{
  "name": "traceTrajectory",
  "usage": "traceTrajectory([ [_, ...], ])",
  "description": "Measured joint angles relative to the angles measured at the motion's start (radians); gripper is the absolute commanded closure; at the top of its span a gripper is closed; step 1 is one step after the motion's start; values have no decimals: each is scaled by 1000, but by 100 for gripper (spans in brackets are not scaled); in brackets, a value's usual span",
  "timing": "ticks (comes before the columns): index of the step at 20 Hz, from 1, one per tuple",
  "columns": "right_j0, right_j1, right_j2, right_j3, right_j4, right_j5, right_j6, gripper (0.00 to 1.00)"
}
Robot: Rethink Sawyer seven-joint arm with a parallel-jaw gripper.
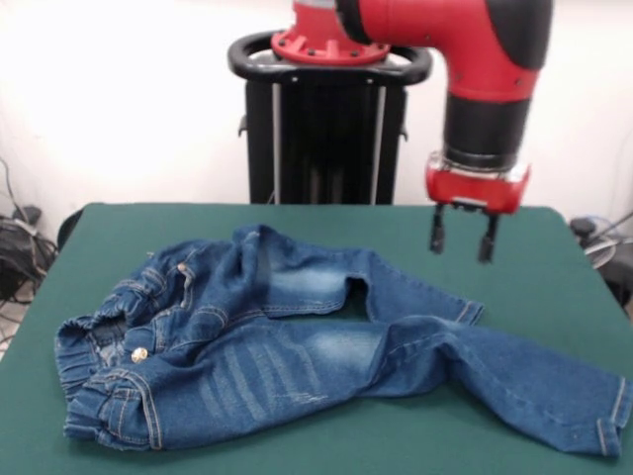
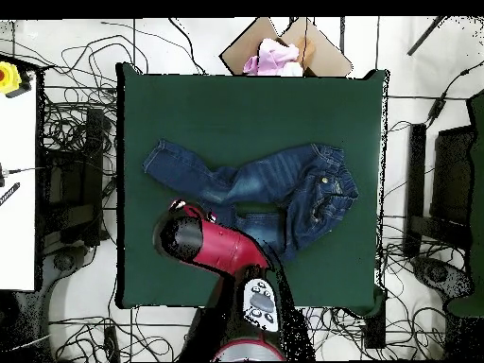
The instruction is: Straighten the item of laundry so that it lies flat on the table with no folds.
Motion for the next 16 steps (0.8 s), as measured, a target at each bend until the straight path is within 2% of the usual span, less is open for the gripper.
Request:
traceTrajectory([
  [5, 6, 64, -65, 72, -99, -112, 0, 0],
  [12, 65, 163, -190, 128, -119, -198, 0, 0],
  [16, 57, 217, -224, 147, -129, -268, 0, 0],
])
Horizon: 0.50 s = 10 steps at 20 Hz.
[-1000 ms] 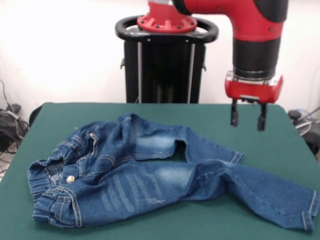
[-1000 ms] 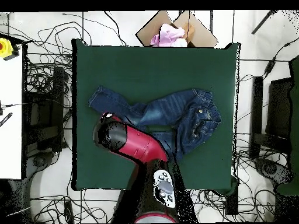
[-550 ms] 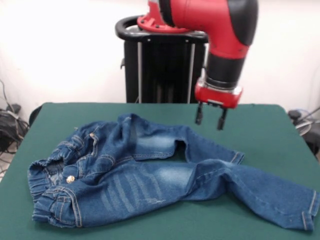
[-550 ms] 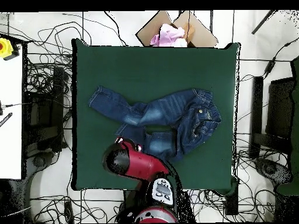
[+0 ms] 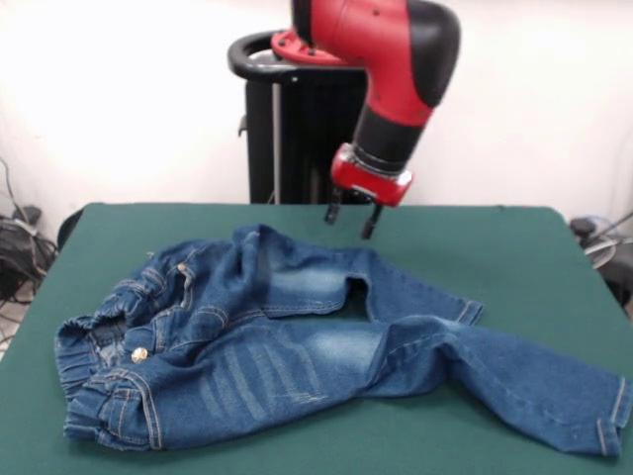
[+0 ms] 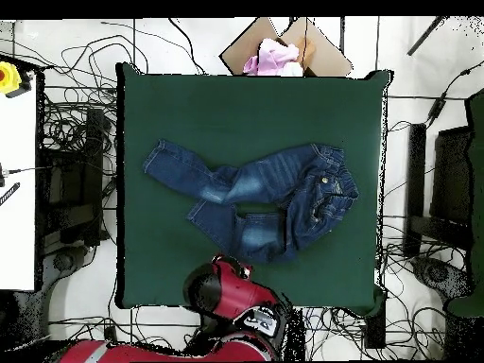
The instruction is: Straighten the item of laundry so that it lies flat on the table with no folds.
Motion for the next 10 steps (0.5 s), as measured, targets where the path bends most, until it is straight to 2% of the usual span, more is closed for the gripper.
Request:
traceTrajectory([
  [3, -25, 35, -2, 4, -19, -79, 0, 0],
  [4, -52, 54, 1, 6, -39, -142, 0, 0],
  [10, -159, 40, 46, 46, -88, -285, 0, 0],
])
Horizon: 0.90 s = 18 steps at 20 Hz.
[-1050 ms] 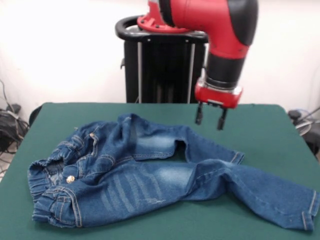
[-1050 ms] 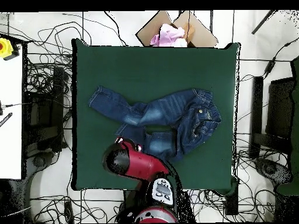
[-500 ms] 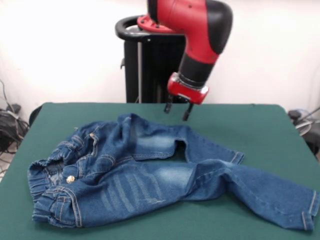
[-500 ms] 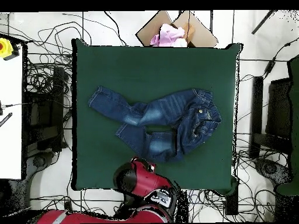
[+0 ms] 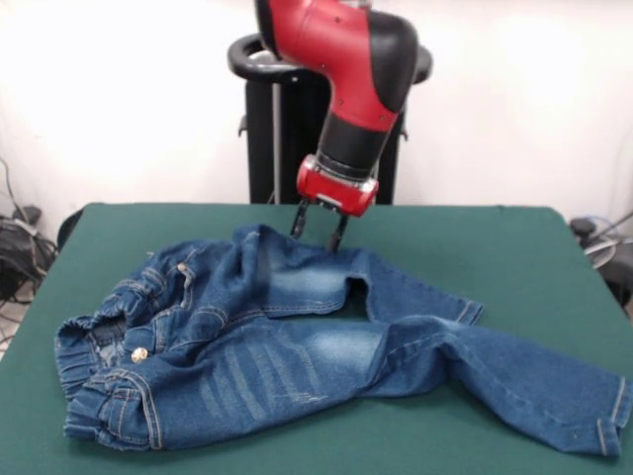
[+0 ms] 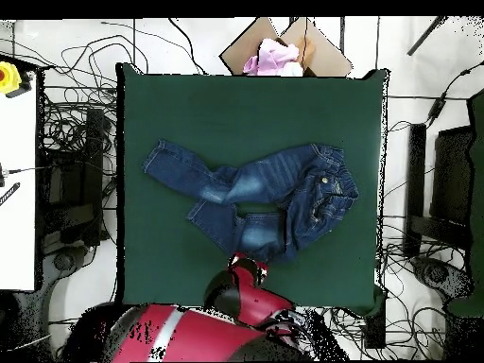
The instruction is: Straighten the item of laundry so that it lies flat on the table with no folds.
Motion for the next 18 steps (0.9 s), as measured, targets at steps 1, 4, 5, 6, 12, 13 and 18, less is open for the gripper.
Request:
traceTrajectory([
  [1, -16, -15, 11, 11, -3, 4, 0, 0],
  [4, -46, -71, 42, 43, -4, 47, 0, 0],
  [5, -50, -86, 48, 49, -4, 64, 0, 0],
  [6, -55, -112, 58, 59, -4, 101, 0, 0],
  [12, -76, -266, 108, 97, -4, 391, 0, 0],
  [13, -76, -277, 111, 99, -4, 413, 0, 0],
  [18, -61, -242, 120, 82, -6, 333, 0, 0],
])
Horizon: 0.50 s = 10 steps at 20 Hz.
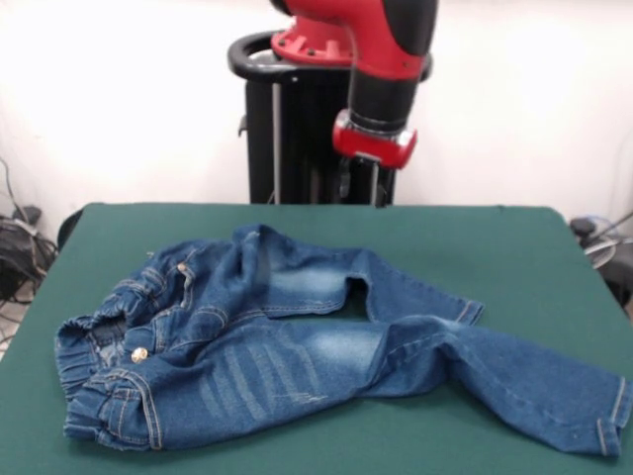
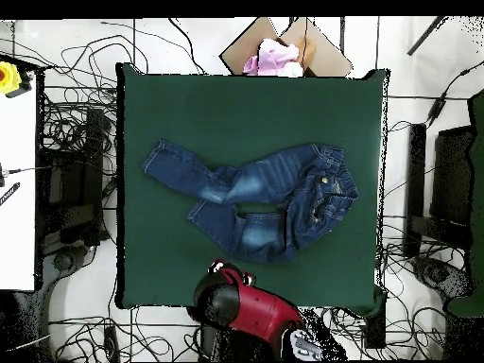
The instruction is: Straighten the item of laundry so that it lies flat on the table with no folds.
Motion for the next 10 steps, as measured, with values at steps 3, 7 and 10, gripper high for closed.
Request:
traceTrajectory([
  [3, 9, 48, 0, -18, 1, -112, 0, 0],
  [7, 21, 127, 1, -54, 2, -277, 0, 0],
  [10, 37, 195, 1, -88, 9, -393, 0, 0],
])
